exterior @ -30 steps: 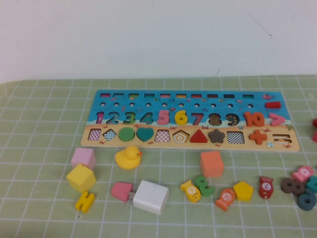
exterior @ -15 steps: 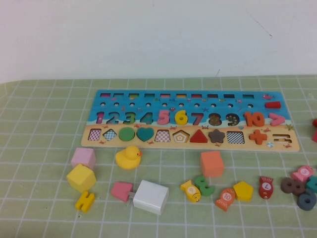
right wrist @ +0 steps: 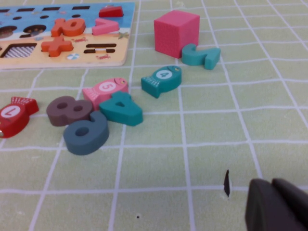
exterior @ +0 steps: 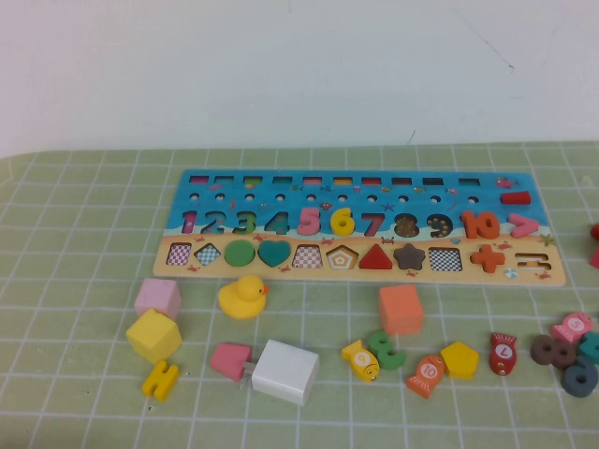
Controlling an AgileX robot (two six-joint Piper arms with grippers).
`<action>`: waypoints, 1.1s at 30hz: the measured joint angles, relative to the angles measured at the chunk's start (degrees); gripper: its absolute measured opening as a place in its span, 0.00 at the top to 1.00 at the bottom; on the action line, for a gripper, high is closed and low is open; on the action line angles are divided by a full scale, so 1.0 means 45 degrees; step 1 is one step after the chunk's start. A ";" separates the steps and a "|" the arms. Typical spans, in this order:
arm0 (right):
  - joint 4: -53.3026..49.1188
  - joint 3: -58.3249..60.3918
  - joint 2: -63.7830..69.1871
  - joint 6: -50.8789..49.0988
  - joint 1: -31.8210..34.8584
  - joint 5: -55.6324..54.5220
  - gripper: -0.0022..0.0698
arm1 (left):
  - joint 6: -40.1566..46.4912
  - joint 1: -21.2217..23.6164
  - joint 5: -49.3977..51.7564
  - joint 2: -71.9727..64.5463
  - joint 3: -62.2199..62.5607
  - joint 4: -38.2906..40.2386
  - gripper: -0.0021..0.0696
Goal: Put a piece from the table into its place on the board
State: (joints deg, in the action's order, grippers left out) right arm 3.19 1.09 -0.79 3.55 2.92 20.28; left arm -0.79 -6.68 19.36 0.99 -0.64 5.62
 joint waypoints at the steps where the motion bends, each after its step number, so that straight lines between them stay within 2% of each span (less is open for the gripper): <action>1: 0.0000 0.0000 0.0000 0.0000 0.0000 0.0000 0.97 | 0.0097 0.0028 0.0000 0.0000 0.0000 0.0088 0.97; 33: 0.0000 0.0000 0.0000 0.0000 0.0000 0.0000 0.97 | 0.0448 0.0072 0.0000 0.0000 0.0000 0.0221 0.97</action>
State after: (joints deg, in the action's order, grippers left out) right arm 3.19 1.09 -0.79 3.55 2.92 20.28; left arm 1.22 -6.35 19.36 0.99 -0.64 6.61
